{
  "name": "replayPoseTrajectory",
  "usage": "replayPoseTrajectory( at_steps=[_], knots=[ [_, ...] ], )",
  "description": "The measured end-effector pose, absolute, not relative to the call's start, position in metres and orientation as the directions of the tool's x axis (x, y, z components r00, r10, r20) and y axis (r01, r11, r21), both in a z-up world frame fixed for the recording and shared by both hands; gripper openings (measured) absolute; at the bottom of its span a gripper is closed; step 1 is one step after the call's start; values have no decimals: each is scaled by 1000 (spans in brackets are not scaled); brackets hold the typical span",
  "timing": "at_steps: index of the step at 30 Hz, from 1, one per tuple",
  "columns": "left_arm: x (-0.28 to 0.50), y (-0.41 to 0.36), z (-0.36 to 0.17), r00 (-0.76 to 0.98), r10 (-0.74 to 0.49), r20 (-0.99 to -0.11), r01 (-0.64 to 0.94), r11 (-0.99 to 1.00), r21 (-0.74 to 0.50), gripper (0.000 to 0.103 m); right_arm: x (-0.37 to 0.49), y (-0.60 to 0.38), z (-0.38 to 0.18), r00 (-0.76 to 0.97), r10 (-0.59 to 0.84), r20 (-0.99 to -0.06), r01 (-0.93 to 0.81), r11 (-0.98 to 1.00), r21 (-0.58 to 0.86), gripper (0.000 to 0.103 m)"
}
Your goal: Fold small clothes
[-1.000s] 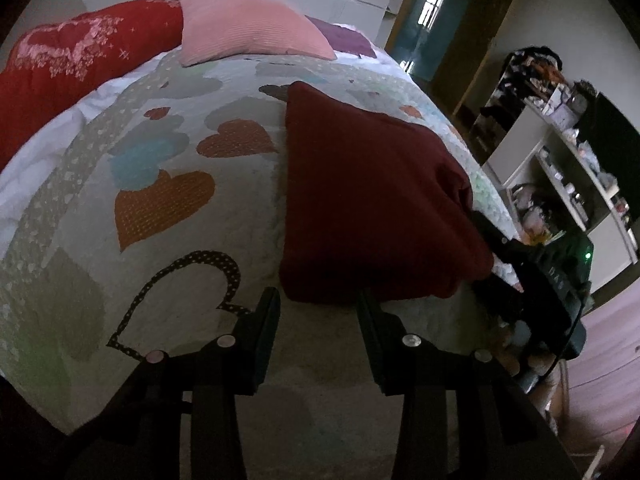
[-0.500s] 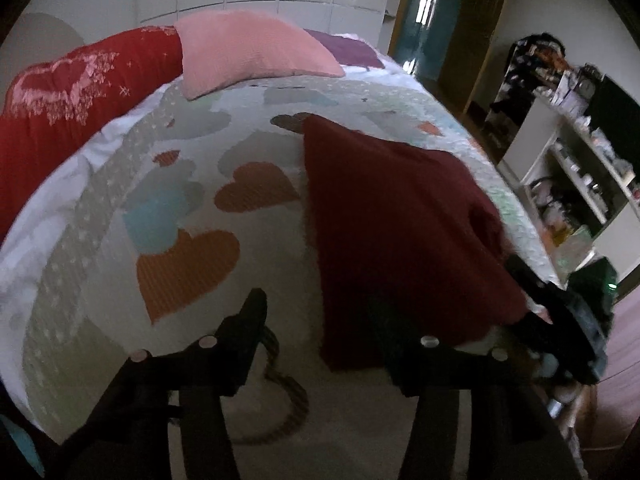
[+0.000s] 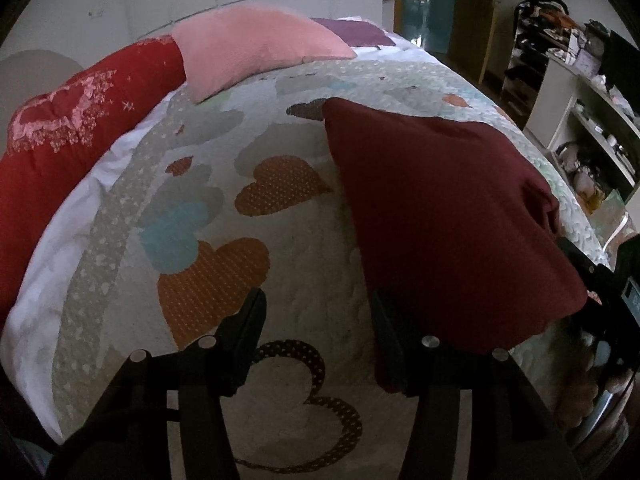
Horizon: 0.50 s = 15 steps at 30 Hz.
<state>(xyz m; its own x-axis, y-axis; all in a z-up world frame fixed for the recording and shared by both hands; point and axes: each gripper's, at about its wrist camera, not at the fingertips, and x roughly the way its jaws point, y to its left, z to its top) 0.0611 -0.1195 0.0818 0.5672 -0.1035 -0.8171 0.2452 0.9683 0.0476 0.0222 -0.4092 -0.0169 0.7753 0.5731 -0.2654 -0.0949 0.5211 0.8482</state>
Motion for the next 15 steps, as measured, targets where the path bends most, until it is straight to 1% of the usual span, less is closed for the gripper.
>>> replayPoseTrajectory(
  at_steps=[9,15],
  knots=[
    [48,-111,88,585,-114,-803,265,963,56,54,25,-404,-16,772,556,-309,-74,560,825,61],
    [46,-104,88,590,-116,-799,267,962,57,54,40,-401,-14,725,579,-372,-21,559,829,63]
  ],
)
